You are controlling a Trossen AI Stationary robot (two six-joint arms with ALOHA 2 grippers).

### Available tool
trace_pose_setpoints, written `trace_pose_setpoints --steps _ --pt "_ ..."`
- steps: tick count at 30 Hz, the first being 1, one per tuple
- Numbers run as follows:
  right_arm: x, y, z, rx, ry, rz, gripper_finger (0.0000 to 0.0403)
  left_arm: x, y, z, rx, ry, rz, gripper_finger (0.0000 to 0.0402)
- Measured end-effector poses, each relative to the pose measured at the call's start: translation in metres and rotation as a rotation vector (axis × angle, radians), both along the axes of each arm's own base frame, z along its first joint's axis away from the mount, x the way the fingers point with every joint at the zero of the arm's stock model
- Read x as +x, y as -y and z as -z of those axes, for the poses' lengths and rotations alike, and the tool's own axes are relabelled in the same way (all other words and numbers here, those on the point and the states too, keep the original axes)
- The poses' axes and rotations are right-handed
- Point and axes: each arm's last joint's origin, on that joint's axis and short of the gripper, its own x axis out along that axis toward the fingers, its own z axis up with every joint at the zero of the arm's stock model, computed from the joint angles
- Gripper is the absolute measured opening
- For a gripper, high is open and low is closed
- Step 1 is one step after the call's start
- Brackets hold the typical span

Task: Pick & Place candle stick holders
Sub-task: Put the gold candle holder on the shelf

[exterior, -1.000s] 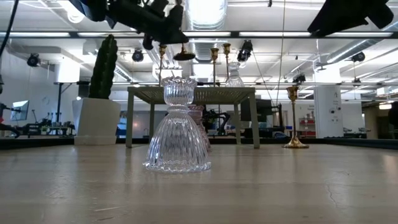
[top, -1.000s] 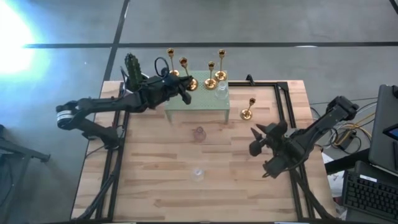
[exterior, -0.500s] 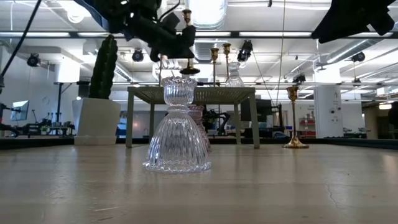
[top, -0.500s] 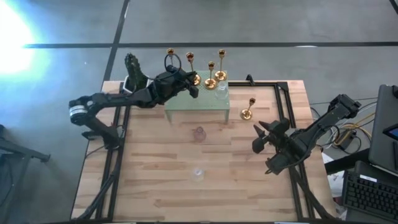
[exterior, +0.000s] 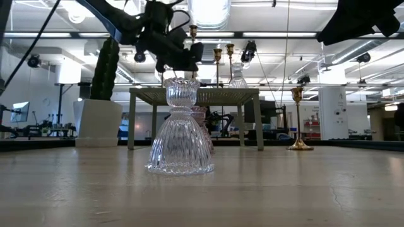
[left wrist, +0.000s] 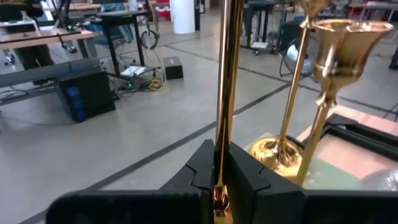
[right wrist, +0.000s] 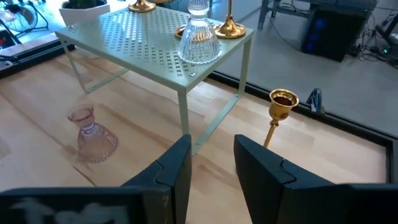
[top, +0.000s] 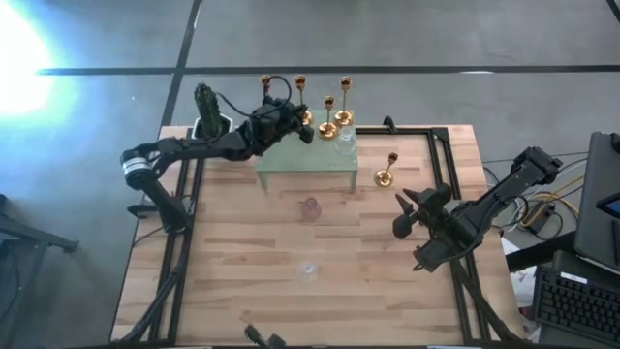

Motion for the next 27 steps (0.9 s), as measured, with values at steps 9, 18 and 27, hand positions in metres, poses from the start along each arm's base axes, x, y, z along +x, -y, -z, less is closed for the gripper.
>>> trace_pose_setpoints --steps 9,18,27 --pt "0.0 0.0 0.0 0.0 -0.001 0.0 0.0117 0.004 -0.016 0.014 0.001 0.017 -0.025 0.0022" --pt "0.0 0.001 -0.001 -0.018 0.015 0.0 0.0112 0.004 -0.023 0.018 0.004 0.031 -0.017 0.0022" --pt "0.0 0.001 -0.001 -0.021 0.018 0.002 0.0114 0.006 -0.026 0.025 -0.001 0.017 0.01 0.0022"
